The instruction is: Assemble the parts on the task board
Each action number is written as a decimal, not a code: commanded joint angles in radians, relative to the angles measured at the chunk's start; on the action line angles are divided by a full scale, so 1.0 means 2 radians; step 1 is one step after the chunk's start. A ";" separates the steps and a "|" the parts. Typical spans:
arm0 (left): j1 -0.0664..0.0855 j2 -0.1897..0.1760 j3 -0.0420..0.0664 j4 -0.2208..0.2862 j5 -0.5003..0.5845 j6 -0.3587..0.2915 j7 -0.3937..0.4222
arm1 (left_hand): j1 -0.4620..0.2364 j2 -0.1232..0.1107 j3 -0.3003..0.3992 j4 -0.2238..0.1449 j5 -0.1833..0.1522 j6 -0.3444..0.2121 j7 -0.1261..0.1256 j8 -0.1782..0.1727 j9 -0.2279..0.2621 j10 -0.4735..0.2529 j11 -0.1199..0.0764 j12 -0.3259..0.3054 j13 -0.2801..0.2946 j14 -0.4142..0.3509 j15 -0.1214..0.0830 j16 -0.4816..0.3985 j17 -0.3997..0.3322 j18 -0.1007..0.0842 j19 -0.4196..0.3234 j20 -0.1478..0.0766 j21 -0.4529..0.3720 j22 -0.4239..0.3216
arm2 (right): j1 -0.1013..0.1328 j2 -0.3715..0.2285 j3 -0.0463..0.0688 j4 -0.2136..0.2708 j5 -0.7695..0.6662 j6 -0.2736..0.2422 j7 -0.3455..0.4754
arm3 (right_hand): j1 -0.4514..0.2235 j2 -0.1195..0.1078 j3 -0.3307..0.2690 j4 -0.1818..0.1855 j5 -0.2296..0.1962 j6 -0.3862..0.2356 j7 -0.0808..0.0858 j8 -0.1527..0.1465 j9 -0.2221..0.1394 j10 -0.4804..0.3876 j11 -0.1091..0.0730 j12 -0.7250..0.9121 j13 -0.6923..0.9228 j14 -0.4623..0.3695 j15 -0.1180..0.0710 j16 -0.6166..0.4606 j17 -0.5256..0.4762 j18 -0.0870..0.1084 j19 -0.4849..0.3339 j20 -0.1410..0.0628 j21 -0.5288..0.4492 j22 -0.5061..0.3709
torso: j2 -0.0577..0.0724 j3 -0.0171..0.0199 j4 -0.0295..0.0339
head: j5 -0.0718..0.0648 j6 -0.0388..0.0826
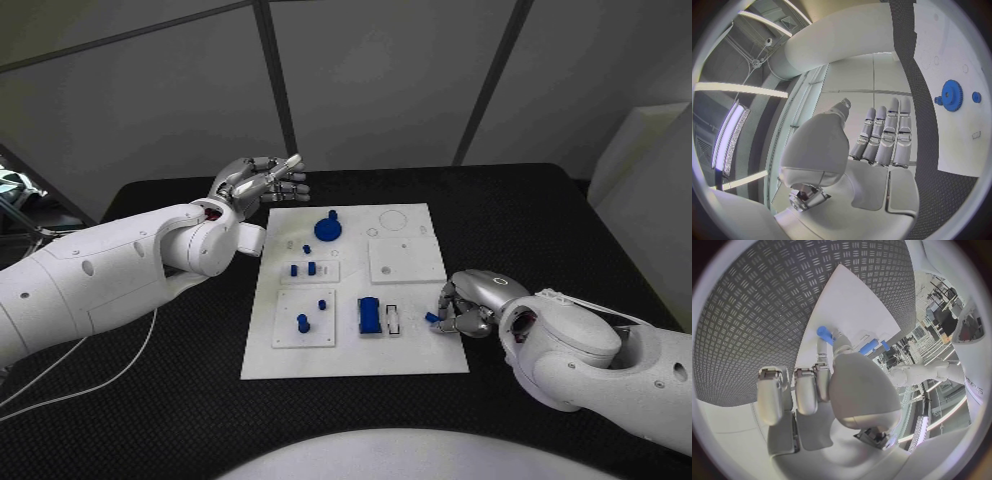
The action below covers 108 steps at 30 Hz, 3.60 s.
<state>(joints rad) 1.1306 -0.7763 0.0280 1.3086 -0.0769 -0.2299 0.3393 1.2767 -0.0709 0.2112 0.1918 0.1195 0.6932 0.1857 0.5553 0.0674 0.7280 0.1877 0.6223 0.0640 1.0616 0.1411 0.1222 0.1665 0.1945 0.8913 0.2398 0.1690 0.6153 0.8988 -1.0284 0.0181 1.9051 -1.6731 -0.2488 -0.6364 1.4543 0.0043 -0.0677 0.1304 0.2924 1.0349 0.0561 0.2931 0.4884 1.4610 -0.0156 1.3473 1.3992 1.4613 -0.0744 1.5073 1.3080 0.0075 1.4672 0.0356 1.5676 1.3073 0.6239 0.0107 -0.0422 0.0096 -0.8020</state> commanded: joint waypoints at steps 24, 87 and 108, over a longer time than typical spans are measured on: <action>0.001 0.000 0.000 0.002 0.001 0.007 0.001 | 0.005 0.003 0.002 -0.002 -0.001 -0.003 0.031 0.002 0.000 -0.001 0.002 -0.003 0.000 0.004 -0.001 -0.002 -0.001 -0.006 -0.001 0.002 -0.003 -0.002 | -0.004 0.016 -0.004 0.020 0.167 -0.115 0.017 | -0.022 -0.002 0.070 0.032 0.017 0.017 0.001 -0.024 0.002 0.010 -0.001 -0.004 0.013 0.044 -0.002 -0.001 0.076 -0.004 0.052 0.001 0.002 0.132 | 0.000 0.0000 0.0004 | 0.001 -0.002; 0.001 0.000 0.001 0.001 0.001 0.005 -0.005 | 0.007 0.003 0.002 -0.004 -0.001 -0.003 0.031 0.003 0.000 -0.001 0.002 -0.003 0.000 0.004 -0.001 -0.004 -0.001 -0.006 0.000 0.002 -0.003 -0.004 | -0.004 0.073 -0.003 -0.013 0.160 -0.111 0.020 | -0.168 -0.022 -0.016 0.081 0.052 0.031 0.002 -0.038 0.027 0.007 0.001 -0.021 0.006 0.041 0.000 -0.012 0.061 -0.001 0.044 0.003 -0.008 0.125 | 0.000 0.0001 -0.0007 | 0.006 -0.006; 0.001 -0.003 0.000 -0.001 0.001 0.006 -0.005 | 0.006 0.003 0.001 -0.003 -0.002 -0.004 0.031 0.003 0.000 -0.001 0.002 -0.003 0.000 0.004 -0.001 -0.004 -0.002 -0.006 -0.001 0.002 -0.004 -0.005 | -0.004 0.062 -0.004 -0.012 0.137 -0.075 0.024 | -0.070 -0.016 -0.017 0.042 -0.017 0.027 0.005 -0.047 0.032 0.002 0.003 -0.029 0.003 0.040 0.002 -0.017 0.054 0.001 0.039 0.004 -0.015 0.120 | 0.000 0.0003 -0.0005 | 0.003 -0.001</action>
<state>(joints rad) 1.1302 -0.7817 0.0279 1.3065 -0.0766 -0.2258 0.3248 1.2859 -0.0617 0.2141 0.1888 0.1195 0.6933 0.1858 0.5553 0.0674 0.7280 0.1877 0.6224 0.0640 1.0652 0.1374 0.1186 0.1644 0.1945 0.8912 0.2398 0.1651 0.6074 0.8906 -0.9070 0.0108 1.8799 -1.3747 -0.4320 -0.6086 1.3023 -0.0299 -0.1008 0.2204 0.2749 1.0883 0.0672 0.2052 0.5520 1.4649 -0.0122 1.2925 1.3113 1.4613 -0.0748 1.4755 1.3073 0.0075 1.4672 0.0356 1.5409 1.3073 0.6227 0.0112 -0.0440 0.0151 -0.8040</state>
